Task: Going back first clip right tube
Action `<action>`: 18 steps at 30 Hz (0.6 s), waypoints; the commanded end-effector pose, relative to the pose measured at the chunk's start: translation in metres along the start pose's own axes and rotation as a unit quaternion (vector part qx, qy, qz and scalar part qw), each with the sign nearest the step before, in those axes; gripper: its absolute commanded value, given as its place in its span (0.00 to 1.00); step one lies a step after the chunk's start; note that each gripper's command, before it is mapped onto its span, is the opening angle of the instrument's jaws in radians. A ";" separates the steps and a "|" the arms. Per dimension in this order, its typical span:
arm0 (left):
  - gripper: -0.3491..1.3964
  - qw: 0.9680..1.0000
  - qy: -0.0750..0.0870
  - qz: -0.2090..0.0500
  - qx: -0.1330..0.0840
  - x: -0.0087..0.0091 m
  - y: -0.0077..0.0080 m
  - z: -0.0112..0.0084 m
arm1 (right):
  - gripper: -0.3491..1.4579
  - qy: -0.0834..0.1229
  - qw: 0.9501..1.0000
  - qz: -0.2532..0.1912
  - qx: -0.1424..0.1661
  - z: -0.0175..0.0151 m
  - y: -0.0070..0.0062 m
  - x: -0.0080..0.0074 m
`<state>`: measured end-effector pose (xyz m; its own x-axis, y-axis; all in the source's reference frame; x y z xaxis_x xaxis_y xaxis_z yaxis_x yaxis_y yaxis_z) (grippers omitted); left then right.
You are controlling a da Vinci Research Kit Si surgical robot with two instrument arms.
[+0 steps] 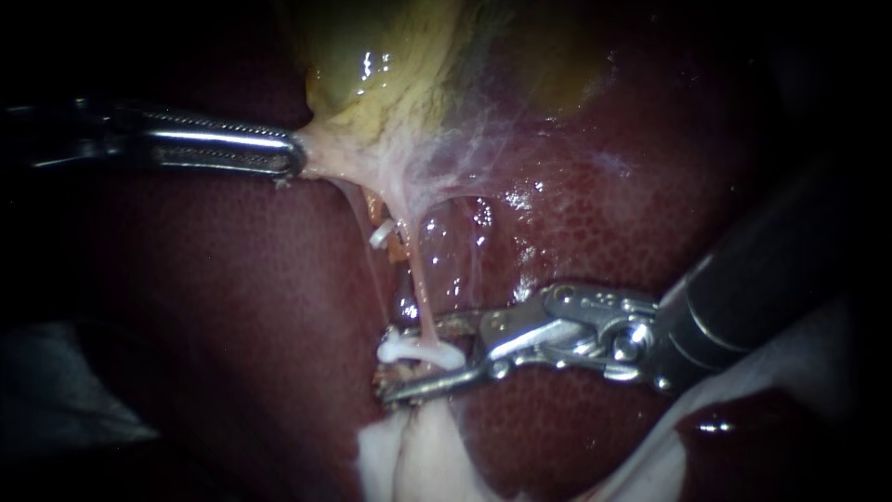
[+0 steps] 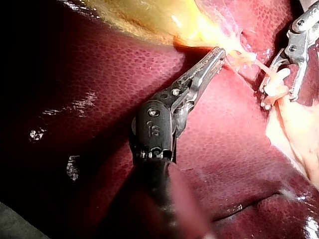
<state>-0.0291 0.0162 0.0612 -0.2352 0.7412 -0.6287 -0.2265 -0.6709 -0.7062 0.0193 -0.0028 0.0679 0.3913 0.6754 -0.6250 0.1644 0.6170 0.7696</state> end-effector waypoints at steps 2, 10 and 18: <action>0.00 1.000 0.000 0.000 0.000 0.0000 0.0000 0.0000 | 0.46 0.000 1.000 -0.019 -0.003 0.0001 0.0005 -0.0002; 0.00 1.000 0.000 0.000 0.000 0.0000 0.0000 0.0001 | 0.47 0.007 0.997 -0.061 -0.047 0.0002 0.0021 -0.0012; 0.00 1.000 0.000 0.000 0.000 0.0000 0.0000 0.0001 | 0.46 0.012 0.998 0.020 -0.051 -0.0003 0.0029 -0.0015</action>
<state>-0.0292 0.0163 0.0613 -0.2353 0.7411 -0.6288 -0.2260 -0.6709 -0.7062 0.0188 -0.0019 0.0711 0.3723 0.7204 -0.5852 0.0467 0.6151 0.7870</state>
